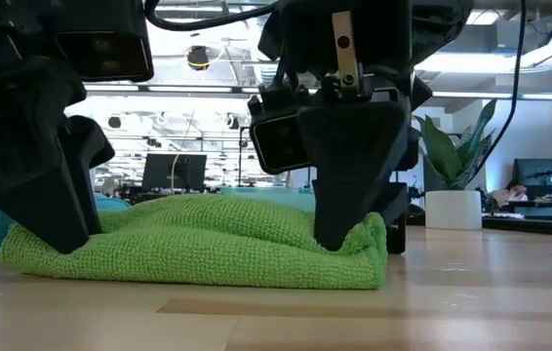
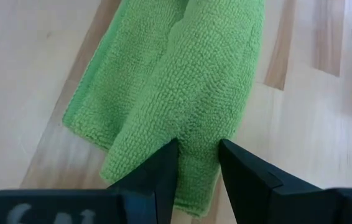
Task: Roll microfiber towels into tight, uniform cylinder then place into a basket
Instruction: Roll the green microfiber cloth
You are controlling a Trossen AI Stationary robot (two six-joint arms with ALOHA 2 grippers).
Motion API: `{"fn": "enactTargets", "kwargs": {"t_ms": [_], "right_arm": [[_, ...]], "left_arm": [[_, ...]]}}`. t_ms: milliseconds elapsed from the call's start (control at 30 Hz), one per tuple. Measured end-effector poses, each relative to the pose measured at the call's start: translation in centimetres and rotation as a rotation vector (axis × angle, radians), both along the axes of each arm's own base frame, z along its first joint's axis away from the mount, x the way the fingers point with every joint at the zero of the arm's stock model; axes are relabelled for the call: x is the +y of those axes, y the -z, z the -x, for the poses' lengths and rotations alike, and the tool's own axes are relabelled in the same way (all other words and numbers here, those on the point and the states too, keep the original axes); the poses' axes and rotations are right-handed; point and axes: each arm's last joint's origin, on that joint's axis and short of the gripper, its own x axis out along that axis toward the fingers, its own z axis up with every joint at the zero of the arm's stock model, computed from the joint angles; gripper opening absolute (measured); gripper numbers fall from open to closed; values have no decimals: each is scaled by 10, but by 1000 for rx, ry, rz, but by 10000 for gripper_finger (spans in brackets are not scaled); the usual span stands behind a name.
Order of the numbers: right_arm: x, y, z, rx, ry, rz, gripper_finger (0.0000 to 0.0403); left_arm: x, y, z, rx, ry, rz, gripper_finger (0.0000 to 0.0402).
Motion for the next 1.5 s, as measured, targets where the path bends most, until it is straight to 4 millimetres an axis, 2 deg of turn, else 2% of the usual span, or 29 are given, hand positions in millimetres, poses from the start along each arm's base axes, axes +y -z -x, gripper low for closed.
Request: {"fn": "enactTargets", "kwargs": {"t_ms": [300,433,667,900,1000,1100,1200,1367,1500], "right_arm": [[4,-1,1,-7,-19,-16,170],[-5,-6,-1,4,-11,-49,193],[-23,-33,5,-48,14,86,198],[-31,-63,30,32,58,340,192],[-31,-79,37,-4,79,431,193],[-18,-96,42,-135,42,560,194],[8,-103,45,-311,-26,697,192],[50,-92,46,-521,-157,817,192],[65,-77,45,-547,-207,825,192]], "left_arm": [[0,1,1,3,10,-2,116],[-1,1,1,5,5,5,116],[-1,1,0,-5,-18,30,116],[0,1,-3,-19,-29,32,116],[2,1,-4,-23,-32,34,116],[1,0,-5,-34,-34,40,116],[1,0,-5,-36,-35,39,116],[1,0,-6,-43,-37,41,116],[2,0,-6,-44,-43,44,116]]}}
